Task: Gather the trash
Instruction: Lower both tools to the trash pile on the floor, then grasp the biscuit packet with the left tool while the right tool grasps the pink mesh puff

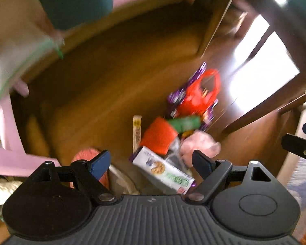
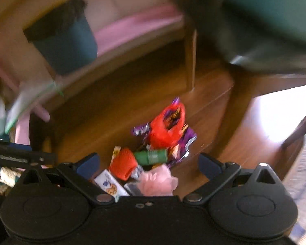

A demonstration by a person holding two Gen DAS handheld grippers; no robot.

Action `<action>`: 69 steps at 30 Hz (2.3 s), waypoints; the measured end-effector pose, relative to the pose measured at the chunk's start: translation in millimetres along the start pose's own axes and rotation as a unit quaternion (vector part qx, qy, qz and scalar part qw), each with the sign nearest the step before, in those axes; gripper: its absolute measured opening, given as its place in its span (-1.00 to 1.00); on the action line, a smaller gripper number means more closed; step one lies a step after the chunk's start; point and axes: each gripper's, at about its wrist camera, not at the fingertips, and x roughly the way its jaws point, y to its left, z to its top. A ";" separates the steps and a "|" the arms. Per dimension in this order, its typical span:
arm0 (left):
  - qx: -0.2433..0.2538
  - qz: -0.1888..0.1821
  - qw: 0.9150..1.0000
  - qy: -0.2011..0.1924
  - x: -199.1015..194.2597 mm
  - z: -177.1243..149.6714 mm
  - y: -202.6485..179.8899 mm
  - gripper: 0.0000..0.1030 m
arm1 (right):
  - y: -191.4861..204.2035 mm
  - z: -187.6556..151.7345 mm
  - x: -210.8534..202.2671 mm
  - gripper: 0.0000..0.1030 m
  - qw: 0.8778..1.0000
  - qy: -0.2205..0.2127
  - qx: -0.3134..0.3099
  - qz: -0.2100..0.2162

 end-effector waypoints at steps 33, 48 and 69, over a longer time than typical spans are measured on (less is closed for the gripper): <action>-0.214 -0.016 0.937 0.277 301.0 -32.5 12.5 0.70 | 3.7 -69.5 269.2 0.73 0.968 0.216 -0.129 -0.015; -0.191 -0.033 0.943 0.271 286.4 -37.8 8.1 -0.21 | 1.1 -63.0 247.4 -0.63 0.976 0.201 -0.076 -0.040; -0.121 -0.085 0.980 0.137 72.9 -9.3 -6.9 -0.29 | 22.7 -17.8 5.6 -0.90 0.999 0.019 -0.029 -0.019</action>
